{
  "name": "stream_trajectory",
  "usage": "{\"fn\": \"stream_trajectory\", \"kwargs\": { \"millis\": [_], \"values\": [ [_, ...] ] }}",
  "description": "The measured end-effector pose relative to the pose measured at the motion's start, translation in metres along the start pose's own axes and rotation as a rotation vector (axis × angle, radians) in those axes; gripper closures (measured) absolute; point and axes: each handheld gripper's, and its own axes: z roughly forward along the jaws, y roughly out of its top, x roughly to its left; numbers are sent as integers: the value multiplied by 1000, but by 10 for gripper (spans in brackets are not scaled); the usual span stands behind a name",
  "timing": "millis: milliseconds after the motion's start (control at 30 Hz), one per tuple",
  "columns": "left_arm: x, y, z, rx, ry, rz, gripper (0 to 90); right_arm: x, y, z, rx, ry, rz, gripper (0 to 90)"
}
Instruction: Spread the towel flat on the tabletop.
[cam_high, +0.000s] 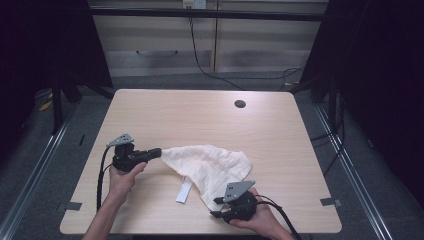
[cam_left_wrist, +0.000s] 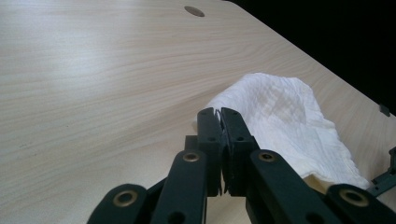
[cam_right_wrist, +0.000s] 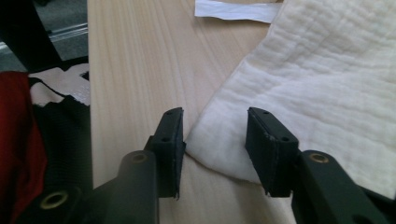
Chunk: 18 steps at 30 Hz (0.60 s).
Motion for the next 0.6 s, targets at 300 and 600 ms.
{"fn": "stream_trajectory", "kwargs": {
  "millis": [300, 600],
  "values": [
    [0, 1, -3, -7, -1, 1, 877, -11, -2, -2, -20, -20, 71, 876],
    [-10, 11, -15, -35, -14, 23, 877, -41, 24, -51, -155, -75, 129, 880]
  ]
}}
